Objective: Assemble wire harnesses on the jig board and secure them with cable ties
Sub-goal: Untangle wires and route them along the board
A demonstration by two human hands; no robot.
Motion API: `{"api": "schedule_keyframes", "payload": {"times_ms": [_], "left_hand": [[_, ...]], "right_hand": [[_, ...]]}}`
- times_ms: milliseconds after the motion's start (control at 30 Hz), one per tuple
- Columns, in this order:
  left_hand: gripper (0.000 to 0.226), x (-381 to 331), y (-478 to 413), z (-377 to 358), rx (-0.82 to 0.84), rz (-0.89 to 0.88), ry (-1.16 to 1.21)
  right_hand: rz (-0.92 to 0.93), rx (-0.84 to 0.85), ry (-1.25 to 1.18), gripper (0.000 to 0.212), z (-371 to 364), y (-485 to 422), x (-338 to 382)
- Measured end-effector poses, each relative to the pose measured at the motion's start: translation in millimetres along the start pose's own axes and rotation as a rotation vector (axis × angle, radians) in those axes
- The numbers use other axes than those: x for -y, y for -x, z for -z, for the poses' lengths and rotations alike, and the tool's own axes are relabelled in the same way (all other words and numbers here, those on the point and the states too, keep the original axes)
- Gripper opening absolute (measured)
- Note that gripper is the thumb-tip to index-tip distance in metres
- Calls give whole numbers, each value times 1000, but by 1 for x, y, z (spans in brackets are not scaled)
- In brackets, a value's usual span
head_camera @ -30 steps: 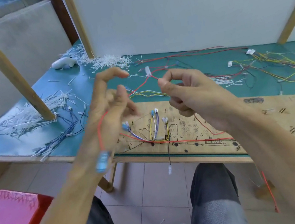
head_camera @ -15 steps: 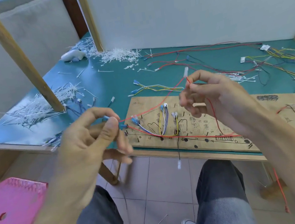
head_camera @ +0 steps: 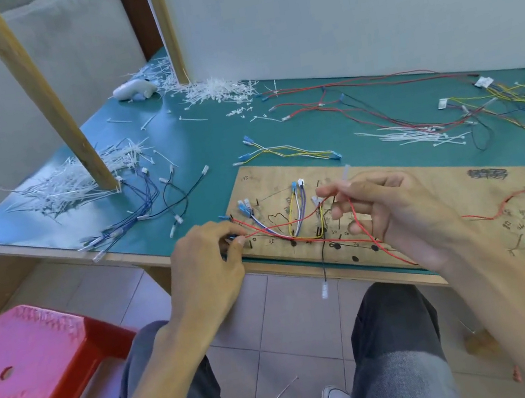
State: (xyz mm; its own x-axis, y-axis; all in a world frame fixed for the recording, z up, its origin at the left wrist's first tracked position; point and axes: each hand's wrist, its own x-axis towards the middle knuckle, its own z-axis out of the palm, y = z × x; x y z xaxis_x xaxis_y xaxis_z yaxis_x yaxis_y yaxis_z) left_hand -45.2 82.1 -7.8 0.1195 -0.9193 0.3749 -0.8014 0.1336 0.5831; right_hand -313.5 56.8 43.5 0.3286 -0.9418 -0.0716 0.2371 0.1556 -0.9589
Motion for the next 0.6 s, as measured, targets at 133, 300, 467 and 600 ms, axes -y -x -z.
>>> {"api": "schedule_keyframes", "payload": {"times_ms": [133,300,467,600], "left_hand": [[13,-3,0,-2,20,-94,-126],[16,-1,2,-9,89,-135,-106],[24,2,4,-7,123,-228,-69],[28,-2,5,-4,112,-318,-150]], "right_hand": [[-7,-47,-26,19,4,4,-7],[-18,-107,-36,24,13,11,-11],[-58,-148,-6,30,19,19,-18],[-72,-188,31,30,17,20,-21]]}}
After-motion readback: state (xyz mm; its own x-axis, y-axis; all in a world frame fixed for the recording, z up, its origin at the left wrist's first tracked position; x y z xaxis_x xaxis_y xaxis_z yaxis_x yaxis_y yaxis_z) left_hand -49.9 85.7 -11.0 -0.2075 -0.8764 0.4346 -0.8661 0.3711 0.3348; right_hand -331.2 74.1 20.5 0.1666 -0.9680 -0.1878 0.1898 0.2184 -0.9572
